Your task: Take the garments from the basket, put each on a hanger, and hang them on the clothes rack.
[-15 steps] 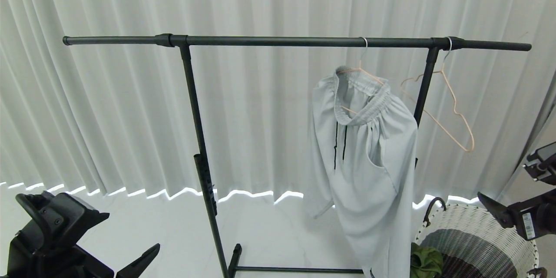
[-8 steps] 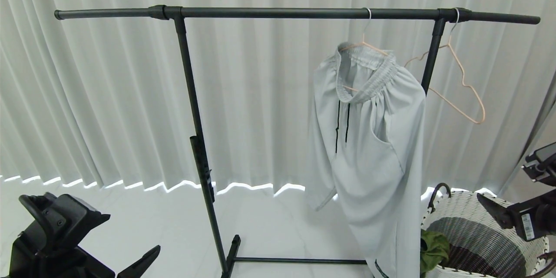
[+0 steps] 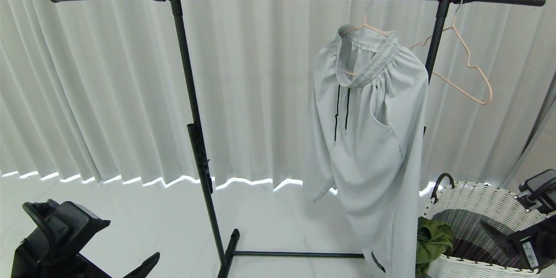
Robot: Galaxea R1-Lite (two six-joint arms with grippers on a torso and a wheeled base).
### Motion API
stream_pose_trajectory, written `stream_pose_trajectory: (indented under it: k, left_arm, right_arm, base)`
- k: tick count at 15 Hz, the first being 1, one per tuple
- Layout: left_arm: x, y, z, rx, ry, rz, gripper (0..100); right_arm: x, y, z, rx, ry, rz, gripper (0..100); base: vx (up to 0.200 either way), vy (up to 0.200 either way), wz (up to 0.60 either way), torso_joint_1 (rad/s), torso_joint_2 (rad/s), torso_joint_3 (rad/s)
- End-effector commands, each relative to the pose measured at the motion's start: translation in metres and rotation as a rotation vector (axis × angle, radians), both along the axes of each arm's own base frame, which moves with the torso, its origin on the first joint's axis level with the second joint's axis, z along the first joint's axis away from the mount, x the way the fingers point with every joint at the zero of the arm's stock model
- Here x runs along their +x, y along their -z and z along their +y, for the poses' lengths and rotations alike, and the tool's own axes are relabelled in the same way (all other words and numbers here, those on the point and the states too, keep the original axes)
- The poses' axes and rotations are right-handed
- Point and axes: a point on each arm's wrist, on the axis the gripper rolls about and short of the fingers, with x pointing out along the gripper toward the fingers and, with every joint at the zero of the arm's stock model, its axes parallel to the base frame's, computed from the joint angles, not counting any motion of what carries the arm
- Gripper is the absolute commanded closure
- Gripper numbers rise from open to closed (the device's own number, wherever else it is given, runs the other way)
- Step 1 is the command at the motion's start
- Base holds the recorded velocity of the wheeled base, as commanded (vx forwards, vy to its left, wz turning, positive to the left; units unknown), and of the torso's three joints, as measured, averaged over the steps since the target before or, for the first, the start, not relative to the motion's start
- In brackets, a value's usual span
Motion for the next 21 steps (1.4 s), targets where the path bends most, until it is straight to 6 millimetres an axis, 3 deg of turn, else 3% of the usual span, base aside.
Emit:
stream_pose_trajectory:
  k: [1,8,17,21]
  left_arm:
    - [-0.004,0.004,0.000,0.002,0.008,0.009,0]
    - [-0.005,0.005,-0.002,0.002,0.029,0.012,0]
    - [-0.003,0.005,-0.002,0.002,0.027,0.017,0]
    - [-0.003,0.003,-0.003,0.002,0.029,0.012,0]
  right_arm:
    - [-0.003,0.006,-0.002,-0.009,0.010,0.022,0]
    - [-0.006,0.012,-0.005,-0.011,0.021,0.041,0]
    - [-0.007,0.019,-0.005,-0.024,0.018,0.079,0]
    - [0.001,0.031,-0.003,-0.043,0.023,0.158,0]
  base:
    - [0.000,-0.200,0.00,-0.007,0.02,0.012]
    - [0.000,-0.200,0.00,0.000,0.00,0.002]
    - [0.000,0.000,0.00,0.000,0.00,0.000]
    - [0.200,0.000,0.00,0.002,0.00,0.002]
